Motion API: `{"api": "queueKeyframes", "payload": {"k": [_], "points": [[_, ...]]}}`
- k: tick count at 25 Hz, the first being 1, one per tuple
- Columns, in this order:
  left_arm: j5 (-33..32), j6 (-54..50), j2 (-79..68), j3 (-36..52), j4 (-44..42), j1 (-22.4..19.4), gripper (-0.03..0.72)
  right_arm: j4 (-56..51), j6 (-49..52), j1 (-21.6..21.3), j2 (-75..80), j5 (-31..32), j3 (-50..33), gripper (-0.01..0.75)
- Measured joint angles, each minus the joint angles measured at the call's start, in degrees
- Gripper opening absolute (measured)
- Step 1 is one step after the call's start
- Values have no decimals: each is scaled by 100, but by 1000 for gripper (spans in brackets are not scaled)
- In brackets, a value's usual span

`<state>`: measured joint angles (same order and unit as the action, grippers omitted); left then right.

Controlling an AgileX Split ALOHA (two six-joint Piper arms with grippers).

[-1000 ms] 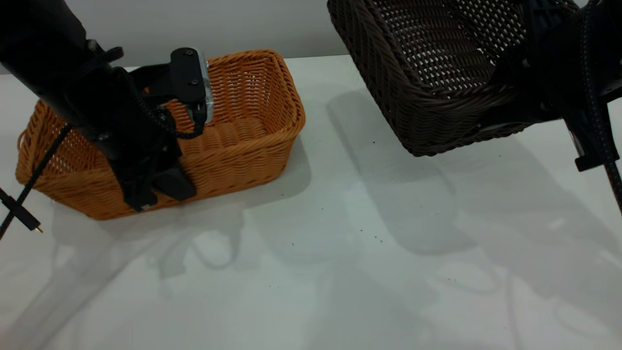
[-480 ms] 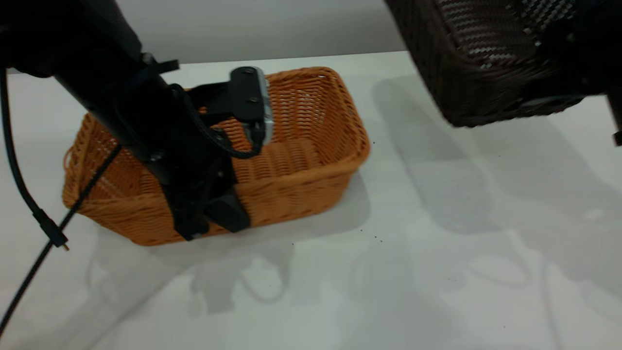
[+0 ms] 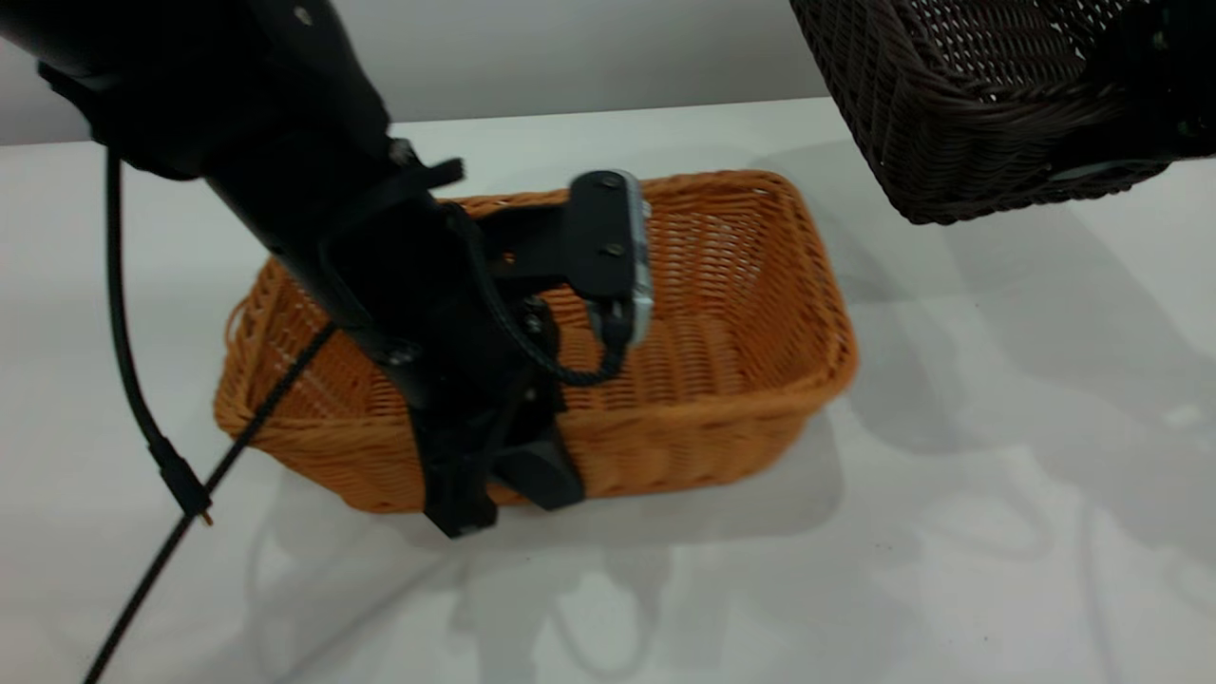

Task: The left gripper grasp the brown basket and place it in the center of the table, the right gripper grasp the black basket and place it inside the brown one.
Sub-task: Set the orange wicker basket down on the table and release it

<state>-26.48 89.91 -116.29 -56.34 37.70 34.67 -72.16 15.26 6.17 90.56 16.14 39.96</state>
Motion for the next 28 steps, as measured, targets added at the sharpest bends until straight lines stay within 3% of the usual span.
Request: {"api": "queueKeyframes", "payload": {"k": [5,20,22,28], "points": [[35,5,0,0,0,218,99,139,0,0,0,98,0,120],[-151,16,22,0,72,218,102,242,0,0,0,105,0,120],[-168,4,57,0,78,218,134,242,0,0,0,105,0,120],[-139,-21,251,3,120,218,347,381,0,0,0,125,0,120]]}}
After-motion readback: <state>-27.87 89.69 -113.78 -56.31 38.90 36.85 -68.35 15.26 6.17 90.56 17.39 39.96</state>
